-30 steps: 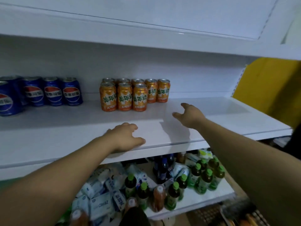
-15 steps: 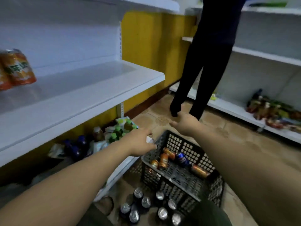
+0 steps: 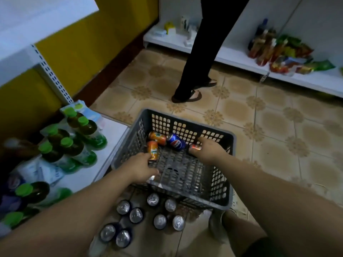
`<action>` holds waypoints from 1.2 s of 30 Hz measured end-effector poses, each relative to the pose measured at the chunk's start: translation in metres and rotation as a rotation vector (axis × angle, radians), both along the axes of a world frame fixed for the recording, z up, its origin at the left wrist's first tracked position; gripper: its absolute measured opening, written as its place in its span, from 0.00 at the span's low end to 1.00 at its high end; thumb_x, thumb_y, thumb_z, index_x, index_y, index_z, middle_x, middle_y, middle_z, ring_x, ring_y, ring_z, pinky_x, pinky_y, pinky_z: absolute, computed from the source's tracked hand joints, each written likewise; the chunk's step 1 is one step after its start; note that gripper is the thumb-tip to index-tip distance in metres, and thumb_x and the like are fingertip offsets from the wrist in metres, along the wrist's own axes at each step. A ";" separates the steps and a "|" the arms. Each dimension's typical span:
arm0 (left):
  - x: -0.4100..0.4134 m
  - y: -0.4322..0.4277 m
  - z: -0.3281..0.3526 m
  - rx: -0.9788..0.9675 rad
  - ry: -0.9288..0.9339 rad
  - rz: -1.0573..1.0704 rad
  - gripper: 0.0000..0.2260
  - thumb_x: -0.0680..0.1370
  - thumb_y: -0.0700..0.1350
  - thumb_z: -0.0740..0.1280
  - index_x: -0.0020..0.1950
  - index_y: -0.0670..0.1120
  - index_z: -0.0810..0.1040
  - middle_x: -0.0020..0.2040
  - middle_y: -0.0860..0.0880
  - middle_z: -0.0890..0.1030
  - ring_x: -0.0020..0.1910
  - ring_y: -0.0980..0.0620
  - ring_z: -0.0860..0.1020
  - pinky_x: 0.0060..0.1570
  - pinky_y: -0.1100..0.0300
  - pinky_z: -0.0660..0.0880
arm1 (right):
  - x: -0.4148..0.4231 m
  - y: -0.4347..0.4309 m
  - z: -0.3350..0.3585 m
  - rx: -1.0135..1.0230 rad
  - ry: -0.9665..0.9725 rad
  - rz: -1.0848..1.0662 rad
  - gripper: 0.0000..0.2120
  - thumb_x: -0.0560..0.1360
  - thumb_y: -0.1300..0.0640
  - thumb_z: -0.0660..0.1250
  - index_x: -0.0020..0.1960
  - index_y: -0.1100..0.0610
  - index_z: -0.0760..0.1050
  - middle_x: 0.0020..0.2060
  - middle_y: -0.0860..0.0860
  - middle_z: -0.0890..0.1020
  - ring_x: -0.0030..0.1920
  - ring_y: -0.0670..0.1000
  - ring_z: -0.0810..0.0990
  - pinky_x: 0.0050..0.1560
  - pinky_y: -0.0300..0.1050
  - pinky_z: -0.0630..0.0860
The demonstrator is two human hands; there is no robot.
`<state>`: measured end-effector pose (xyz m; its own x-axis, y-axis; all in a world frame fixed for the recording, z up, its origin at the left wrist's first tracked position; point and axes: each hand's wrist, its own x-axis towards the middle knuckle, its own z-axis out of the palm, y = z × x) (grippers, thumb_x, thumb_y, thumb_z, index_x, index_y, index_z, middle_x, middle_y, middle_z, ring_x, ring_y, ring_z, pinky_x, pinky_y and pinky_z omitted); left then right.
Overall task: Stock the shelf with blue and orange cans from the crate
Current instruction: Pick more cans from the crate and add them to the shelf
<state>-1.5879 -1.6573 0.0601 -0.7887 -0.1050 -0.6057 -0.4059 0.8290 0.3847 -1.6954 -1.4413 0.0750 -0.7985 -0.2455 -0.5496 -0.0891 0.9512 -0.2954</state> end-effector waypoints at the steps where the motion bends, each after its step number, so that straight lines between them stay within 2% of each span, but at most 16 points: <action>1: -0.013 -0.001 -0.015 0.023 -0.007 0.023 0.33 0.70 0.59 0.70 0.72 0.49 0.67 0.70 0.47 0.70 0.65 0.46 0.72 0.63 0.49 0.71 | -0.010 0.000 -0.013 0.003 -0.014 -0.002 0.32 0.79 0.41 0.61 0.75 0.59 0.60 0.70 0.58 0.69 0.65 0.58 0.71 0.64 0.51 0.71; 3: -0.041 -0.004 -0.049 0.061 -0.026 0.069 0.34 0.67 0.60 0.70 0.70 0.50 0.70 0.67 0.47 0.74 0.61 0.47 0.75 0.61 0.49 0.73 | -0.031 -0.001 -0.042 0.009 -0.039 -0.010 0.29 0.79 0.42 0.61 0.72 0.59 0.64 0.66 0.58 0.72 0.62 0.57 0.73 0.62 0.51 0.72; 5: -0.069 -0.006 -0.077 0.107 -0.026 0.111 0.36 0.64 0.61 0.70 0.70 0.50 0.69 0.66 0.46 0.75 0.59 0.47 0.76 0.60 0.51 0.73 | -0.055 -0.006 -0.072 0.022 -0.065 -0.011 0.29 0.78 0.42 0.62 0.71 0.58 0.64 0.66 0.58 0.72 0.63 0.58 0.73 0.63 0.51 0.71; 8: -0.109 -0.007 -0.111 0.156 -0.073 0.167 0.33 0.71 0.54 0.72 0.72 0.47 0.66 0.66 0.47 0.73 0.61 0.47 0.75 0.60 0.56 0.71 | -0.090 -0.016 -0.118 0.014 -0.095 -0.021 0.27 0.77 0.42 0.64 0.70 0.57 0.65 0.65 0.57 0.73 0.61 0.57 0.74 0.61 0.50 0.73; 11: -0.142 -0.009 -0.154 0.190 -0.103 0.196 0.29 0.71 0.52 0.73 0.69 0.48 0.68 0.65 0.48 0.74 0.60 0.47 0.74 0.61 0.54 0.71 | -0.114 -0.026 -0.166 0.001 -0.131 -0.039 0.24 0.77 0.45 0.66 0.68 0.55 0.67 0.62 0.56 0.74 0.59 0.55 0.74 0.59 0.49 0.72; 13: -0.159 -0.009 -0.181 0.193 -0.110 0.200 0.33 0.70 0.53 0.73 0.73 0.50 0.65 0.69 0.48 0.72 0.64 0.47 0.73 0.64 0.51 0.70 | -0.126 -0.032 -0.196 -0.001 -0.158 -0.040 0.23 0.76 0.45 0.67 0.67 0.53 0.68 0.60 0.55 0.75 0.57 0.55 0.75 0.60 0.50 0.73; 16: -0.178 -0.010 -0.216 0.184 -0.126 0.192 0.36 0.72 0.51 0.72 0.76 0.50 0.59 0.73 0.48 0.66 0.69 0.46 0.68 0.67 0.53 0.67 | -0.141 -0.042 -0.233 -0.012 -0.186 -0.043 0.23 0.75 0.48 0.68 0.67 0.52 0.69 0.59 0.55 0.76 0.57 0.54 0.76 0.61 0.52 0.73; 21: -0.200 -0.016 -0.256 0.191 -0.134 0.203 0.39 0.73 0.48 0.72 0.78 0.51 0.54 0.76 0.48 0.60 0.71 0.46 0.65 0.67 0.53 0.68 | -0.160 -0.059 -0.282 0.004 -0.168 -0.020 0.32 0.74 0.49 0.69 0.74 0.54 0.62 0.67 0.56 0.71 0.65 0.57 0.72 0.66 0.52 0.69; 24: -0.208 -0.019 -0.273 0.190 -0.122 0.214 0.40 0.73 0.48 0.72 0.78 0.52 0.52 0.77 0.49 0.57 0.73 0.46 0.62 0.68 0.53 0.65 | -0.165 -0.069 -0.306 0.015 -0.158 -0.034 0.37 0.72 0.48 0.72 0.75 0.55 0.58 0.70 0.57 0.66 0.69 0.58 0.67 0.70 0.55 0.66; 26: -0.212 -0.020 -0.280 0.211 -0.117 0.231 0.41 0.73 0.47 0.73 0.78 0.53 0.51 0.78 0.48 0.55 0.74 0.45 0.61 0.68 0.53 0.65 | -0.166 -0.072 -0.316 0.071 -0.110 -0.014 0.38 0.71 0.46 0.73 0.74 0.55 0.60 0.70 0.58 0.65 0.69 0.59 0.66 0.68 0.56 0.65; 28: -0.214 -0.021 -0.285 0.235 -0.111 0.248 0.42 0.72 0.47 0.74 0.78 0.53 0.51 0.78 0.48 0.56 0.73 0.45 0.62 0.69 0.52 0.66 | -0.165 -0.072 -0.324 0.072 -0.055 -0.003 0.35 0.69 0.45 0.74 0.71 0.55 0.64 0.66 0.57 0.69 0.66 0.58 0.69 0.66 0.55 0.68; 30: -0.214 -0.021 -0.286 0.247 -0.100 0.251 0.43 0.71 0.45 0.75 0.78 0.53 0.52 0.77 0.48 0.58 0.73 0.46 0.62 0.69 0.50 0.66 | -0.162 -0.070 -0.326 0.019 -0.095 -0.024 0.34 0.68 0.44 0.74 0.68 0.53 0.66 0.63 0.54 0.74 0.62 0.56 0.73 0.63 0.55 0.72; 33: -0.209 -0.022 -0.280 0.314 -0.088 0.273 0.42 0.69 0.43 0.75 0.77 0.51 0.55 0.74 0.48 0.63 0.70 0.47 0.67 0.67 0.51 0.68 | -0.151 -0.066 -0.314 -0.133 -0.181 -0.118 0.32 0.68 0.42 0.73 0.67 0.53 0.67 0.58 0.51 0.77 0.56 0.53 0.77 0.57 0.50 0.76; 36: -0.199 -0.023 -0.256 0.414 -0.088 0.335 0.43 0.68 0.44 0.76 0.77 0.53 0.56 0.72 0.49 0.68 0.66 0.50 0.71 0.64 0.52 0.72 | -0.139 -0.067 -0.281 -0.371 -0.219 -0.315 0.28 0.70 0.43 0.72 0.65 0.54 0.69 0.55 0.49 0.78 0.52 0.50 0.78 0.52 0.46 0.75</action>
